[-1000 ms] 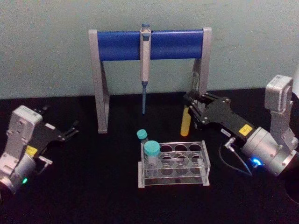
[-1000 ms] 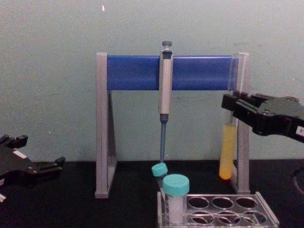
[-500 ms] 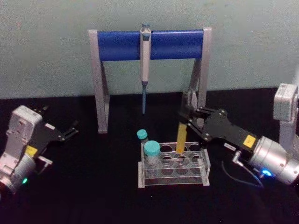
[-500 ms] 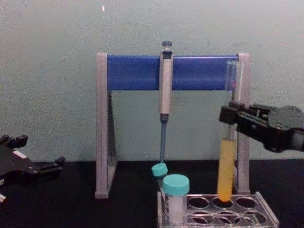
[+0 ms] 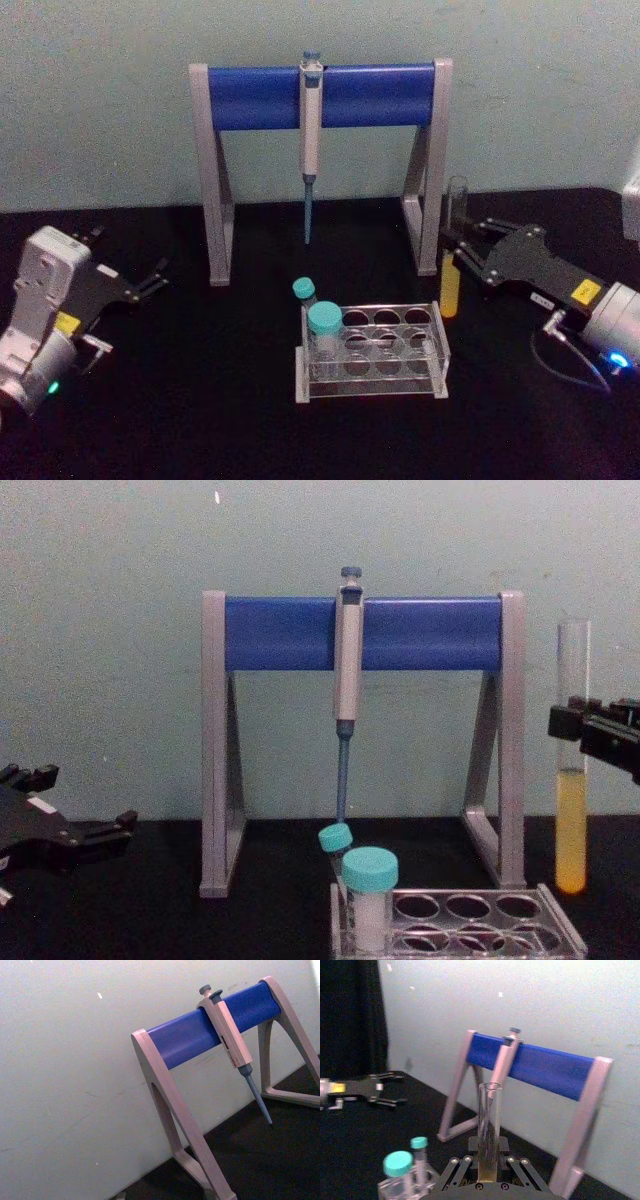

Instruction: Pick up the test tube from the test tube rack, shake it, then place it back into the test tube rack.

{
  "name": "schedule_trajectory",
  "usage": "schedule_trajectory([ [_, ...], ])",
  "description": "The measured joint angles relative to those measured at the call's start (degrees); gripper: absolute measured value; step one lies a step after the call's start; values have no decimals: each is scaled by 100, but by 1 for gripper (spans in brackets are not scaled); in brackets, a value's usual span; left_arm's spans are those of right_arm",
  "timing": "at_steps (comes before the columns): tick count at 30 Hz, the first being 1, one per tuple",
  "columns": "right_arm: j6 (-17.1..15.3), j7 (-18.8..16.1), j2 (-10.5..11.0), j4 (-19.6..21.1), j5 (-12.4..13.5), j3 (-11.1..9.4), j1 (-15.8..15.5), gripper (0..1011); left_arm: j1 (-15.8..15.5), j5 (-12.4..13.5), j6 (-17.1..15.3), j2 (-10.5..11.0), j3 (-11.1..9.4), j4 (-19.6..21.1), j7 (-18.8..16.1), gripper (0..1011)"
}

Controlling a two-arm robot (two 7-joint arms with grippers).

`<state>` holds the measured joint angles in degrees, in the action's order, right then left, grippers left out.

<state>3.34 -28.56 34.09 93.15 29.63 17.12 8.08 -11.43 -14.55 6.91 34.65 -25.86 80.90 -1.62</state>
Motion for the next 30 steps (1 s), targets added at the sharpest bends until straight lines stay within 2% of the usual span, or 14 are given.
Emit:
schedule_trajectory([
  [3, -3, 135, -58, -26, -118, -24, 28, 229, 0, 0, 0, 0, 0, 0, 0, 1001],
  [7, 13, 329, -265, -167, -351, -21, 170, 229, 0, 0, 0, 0, 0, 0, 0, 1001],
  [15, 100, 325, -655, -461, -471, 48, 412, 229, 0, 0, 0, 0, 0, 0, 0, 1001],
  [19, 126, 144, -793, -548, -378, 96, 506, 229, -1, 0, 0, 0, 0, 0, 0, 1002],
  [23, 99, -93, -832, -563, -205, 169, 550, 229, 0, 0, 0, 0, 0, 0, 0, 1001],
  [26, 37, -271, -805, -549, -82, 223, 564, 229, 0, 0, 0, 0, 0, 0, 0, 1001],
  [29, -94, -590, -682, -474, 170, 309, 578, 228, 0, 0, 0, 0, 0, 0, 0, 1001],
  [30, -94, -590, -682, -474, 170, 309, 578, 228, 0, 0, 0, 0, 0, 0, 0, 1001],
])
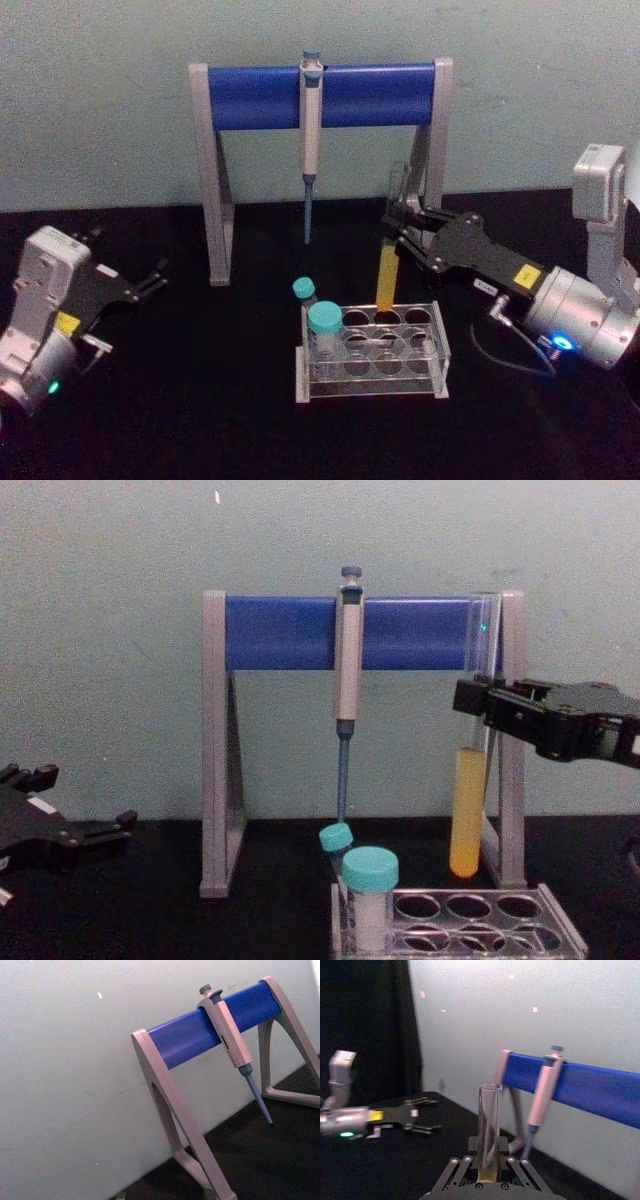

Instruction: Pick up the test tube from the test tube rack, shake it, then place it back into the test tube rack.

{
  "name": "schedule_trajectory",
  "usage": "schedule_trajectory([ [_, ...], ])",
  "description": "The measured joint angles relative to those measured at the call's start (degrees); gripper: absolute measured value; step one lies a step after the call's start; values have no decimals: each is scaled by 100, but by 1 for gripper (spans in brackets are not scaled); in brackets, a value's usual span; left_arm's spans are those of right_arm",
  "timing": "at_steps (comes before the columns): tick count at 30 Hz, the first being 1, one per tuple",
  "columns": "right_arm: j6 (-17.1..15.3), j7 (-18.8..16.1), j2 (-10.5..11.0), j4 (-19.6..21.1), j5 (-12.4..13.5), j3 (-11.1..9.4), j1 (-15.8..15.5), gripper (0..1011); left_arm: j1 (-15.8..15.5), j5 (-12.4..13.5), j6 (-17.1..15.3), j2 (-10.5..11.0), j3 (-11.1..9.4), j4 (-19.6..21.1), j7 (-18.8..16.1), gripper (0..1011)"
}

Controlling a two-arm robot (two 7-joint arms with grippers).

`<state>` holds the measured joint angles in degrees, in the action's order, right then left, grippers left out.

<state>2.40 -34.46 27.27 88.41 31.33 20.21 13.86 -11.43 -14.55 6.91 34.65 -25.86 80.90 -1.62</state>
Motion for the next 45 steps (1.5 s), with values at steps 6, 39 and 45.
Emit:
schedule_trajectory([
  [6, -115, -425, 321, 207, 376, 44, -117, 229, 0, 0, 0, 0, 0, 0, 0, 1001],
  [39, 37, 793, 167, 155, -705, -24, -21, 228, 0, 0, 0, 0, 0, 0, 0, 1001],
  [45, 89, 431, 38, 88, -461, 47, 38, 229, 0, 0, 0, 0, 0, 0, 0, 1001],
])
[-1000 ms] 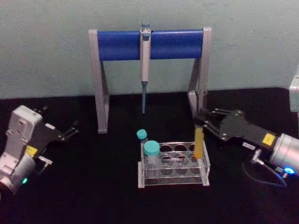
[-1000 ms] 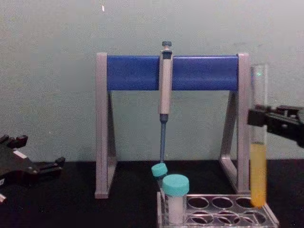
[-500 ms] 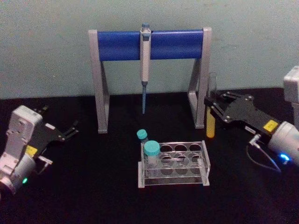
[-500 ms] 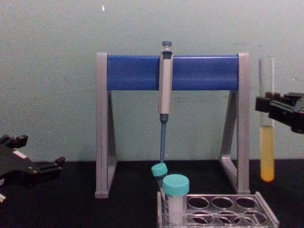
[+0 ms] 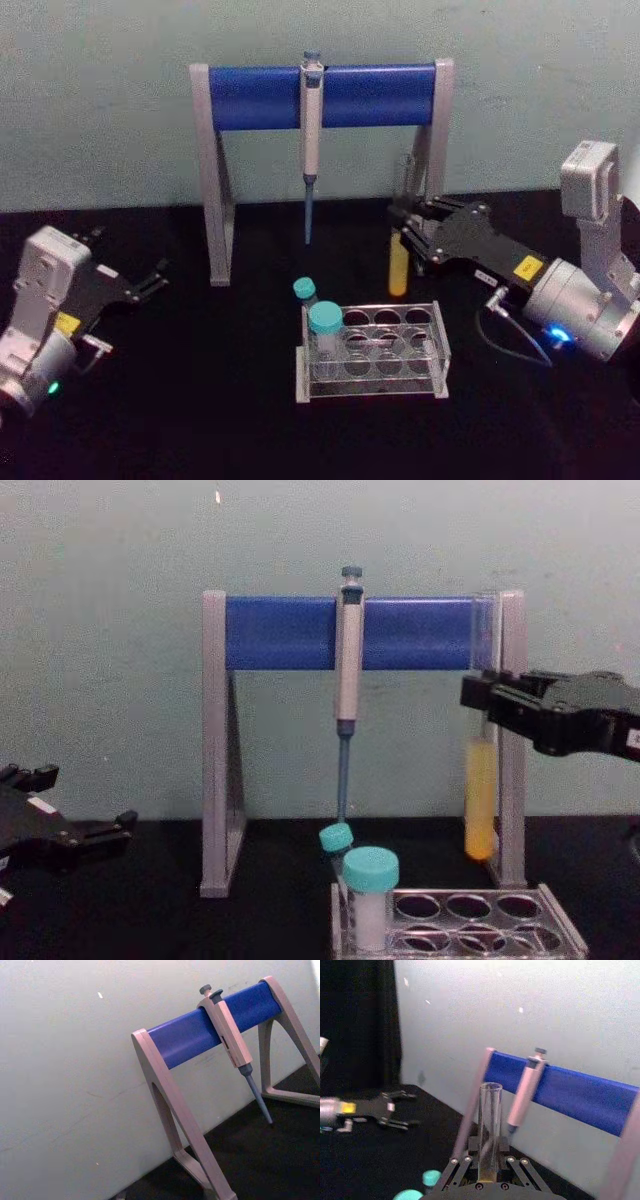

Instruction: Pick up the test tube from the test tube rack, shake it, then place it back into the test tube rack.

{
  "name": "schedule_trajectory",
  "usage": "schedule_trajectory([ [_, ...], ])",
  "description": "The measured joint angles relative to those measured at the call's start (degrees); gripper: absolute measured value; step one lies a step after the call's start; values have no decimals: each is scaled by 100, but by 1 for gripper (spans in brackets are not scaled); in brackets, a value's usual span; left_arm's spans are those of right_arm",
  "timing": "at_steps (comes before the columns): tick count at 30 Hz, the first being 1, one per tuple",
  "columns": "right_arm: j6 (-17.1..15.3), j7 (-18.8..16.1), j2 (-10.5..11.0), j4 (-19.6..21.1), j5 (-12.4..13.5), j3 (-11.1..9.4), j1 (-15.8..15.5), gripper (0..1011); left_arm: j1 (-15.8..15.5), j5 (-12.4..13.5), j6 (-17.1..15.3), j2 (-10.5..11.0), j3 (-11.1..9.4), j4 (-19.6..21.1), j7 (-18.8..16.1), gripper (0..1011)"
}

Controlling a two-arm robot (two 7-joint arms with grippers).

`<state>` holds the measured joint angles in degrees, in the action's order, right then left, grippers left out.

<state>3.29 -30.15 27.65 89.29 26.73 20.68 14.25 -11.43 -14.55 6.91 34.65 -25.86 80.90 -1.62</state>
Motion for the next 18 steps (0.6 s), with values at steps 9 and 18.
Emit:
schedule_trajectory([
  [9, -33, -636, 176, 75, 647, 37, -31, 229, 0, 0, 0, 0, 0, 0, 0, 1001],
  [18, -192, -851, 721, 319, 891, -9, -206, 229, 0, 0, 0, 0, 0, 0, 0, 1001],
])
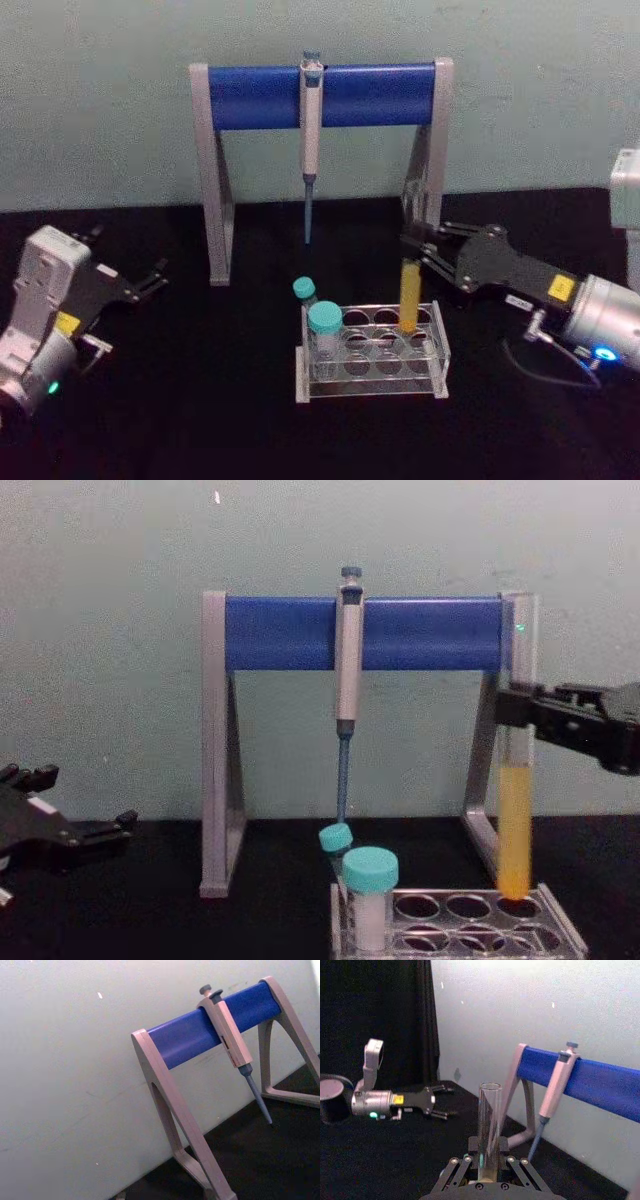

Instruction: Pick up the test tube from the test tube rack, shake it, then place it back into the test tube rack.

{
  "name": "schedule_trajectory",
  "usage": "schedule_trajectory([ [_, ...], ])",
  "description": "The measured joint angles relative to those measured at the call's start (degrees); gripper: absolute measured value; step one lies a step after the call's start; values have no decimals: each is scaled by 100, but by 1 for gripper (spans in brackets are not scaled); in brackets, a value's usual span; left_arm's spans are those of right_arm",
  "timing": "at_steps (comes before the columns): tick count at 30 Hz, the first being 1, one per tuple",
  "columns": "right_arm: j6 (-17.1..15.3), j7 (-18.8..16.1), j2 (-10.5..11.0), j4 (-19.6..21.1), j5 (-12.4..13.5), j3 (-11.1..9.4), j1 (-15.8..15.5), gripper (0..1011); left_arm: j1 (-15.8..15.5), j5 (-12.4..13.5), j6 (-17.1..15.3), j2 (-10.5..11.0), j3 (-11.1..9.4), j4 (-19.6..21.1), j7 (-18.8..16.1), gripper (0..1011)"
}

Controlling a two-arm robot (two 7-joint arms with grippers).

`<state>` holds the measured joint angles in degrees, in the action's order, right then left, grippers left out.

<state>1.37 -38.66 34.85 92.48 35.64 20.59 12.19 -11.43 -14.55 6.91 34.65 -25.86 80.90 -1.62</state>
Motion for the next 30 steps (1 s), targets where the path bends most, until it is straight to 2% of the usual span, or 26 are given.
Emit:
schedule_trajectory([
  [2, -4, 40, 88, 37, -5, -24, -36, 228, 0, 0, 0, 0, 0, 0, 0, 1001],
  [6, 21, 339, 244, 99, -125, -110, -119, 229, 0, 0, 0, 0, 0, 0, 0, 1001],
  [7, 21, 339, 244, 99, -125, -110, -119, 229, 0, 0, 0, 0, 0, 0, 0, 1001],
  [10, 79, 646, 233, 108, -330, -156, -144, 229, 0, 0, 0, 0, 0, 0, 0, 1001],
  [13, 117, 911, 132, 76, -571, -169, -121, 229, 0, 0, 0, 0, 0, 0, 0, 1001],
  [17, 111, 1051, -41, -9, -736, -158, -39, 229, 0, 0, 0, 0, 0, 0, 0, 1001],
  [24, 43, 1101, -403, -219, -778, -90, 131, 228, 0, 0, 0, 0, 0, 0, 0, 1001],
  [30, 65, 886, -559, -301, -637, -27, 198, 229, 0, 0, 0, 0, 0, 0, 0, 1001],
])
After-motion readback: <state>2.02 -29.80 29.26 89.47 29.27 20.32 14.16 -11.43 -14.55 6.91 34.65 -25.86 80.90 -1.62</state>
